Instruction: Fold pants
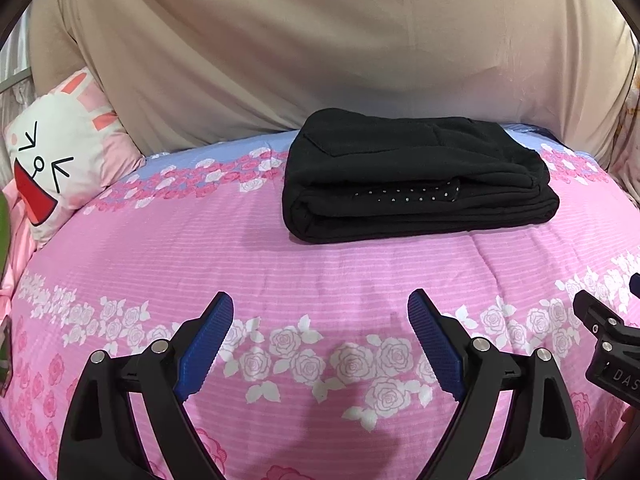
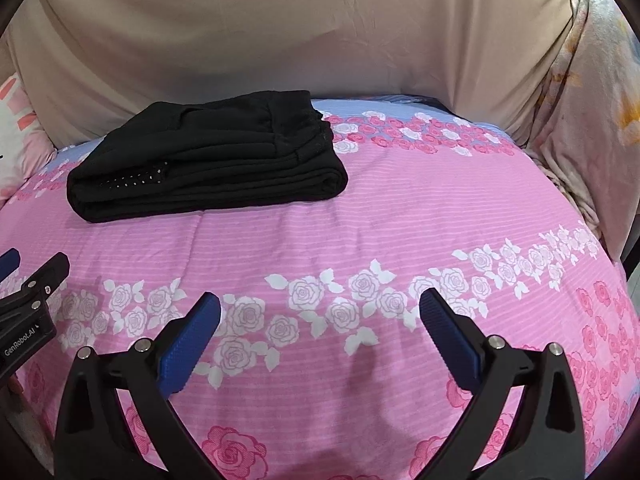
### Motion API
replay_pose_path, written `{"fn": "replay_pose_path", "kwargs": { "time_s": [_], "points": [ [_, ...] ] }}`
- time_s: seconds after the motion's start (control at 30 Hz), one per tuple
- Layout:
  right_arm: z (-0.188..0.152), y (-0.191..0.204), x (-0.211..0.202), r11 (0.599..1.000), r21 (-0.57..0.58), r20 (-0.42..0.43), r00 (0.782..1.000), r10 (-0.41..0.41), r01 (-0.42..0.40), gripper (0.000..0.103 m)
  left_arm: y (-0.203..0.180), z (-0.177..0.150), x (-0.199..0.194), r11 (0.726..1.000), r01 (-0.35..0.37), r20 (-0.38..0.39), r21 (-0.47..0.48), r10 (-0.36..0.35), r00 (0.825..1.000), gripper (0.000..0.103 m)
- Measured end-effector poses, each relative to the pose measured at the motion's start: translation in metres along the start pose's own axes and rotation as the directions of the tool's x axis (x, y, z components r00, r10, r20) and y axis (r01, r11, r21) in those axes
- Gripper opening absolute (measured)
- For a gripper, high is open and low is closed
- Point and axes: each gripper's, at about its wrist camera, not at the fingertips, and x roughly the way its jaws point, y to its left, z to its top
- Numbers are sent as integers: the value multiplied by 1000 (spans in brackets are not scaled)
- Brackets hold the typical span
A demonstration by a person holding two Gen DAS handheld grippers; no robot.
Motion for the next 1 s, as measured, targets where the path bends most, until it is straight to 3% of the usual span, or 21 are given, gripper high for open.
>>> {"fn": "replay_pose_path", "kwargs": {
  "time_s": [0.4, 1.0],
  "points": [
    [0, 3, -4, 1000, -4, 6, 1000, 8, -8, 98, 2, 2, -2, 998, -56, 0, -14, 56, 998, 87],
    [0, 7, -6, 1000, -9, 14, 1000, 14, -14, 98, 11, 4, 0, 999, -19, 0, -50, 19, 1000, 87]
  ]
}}
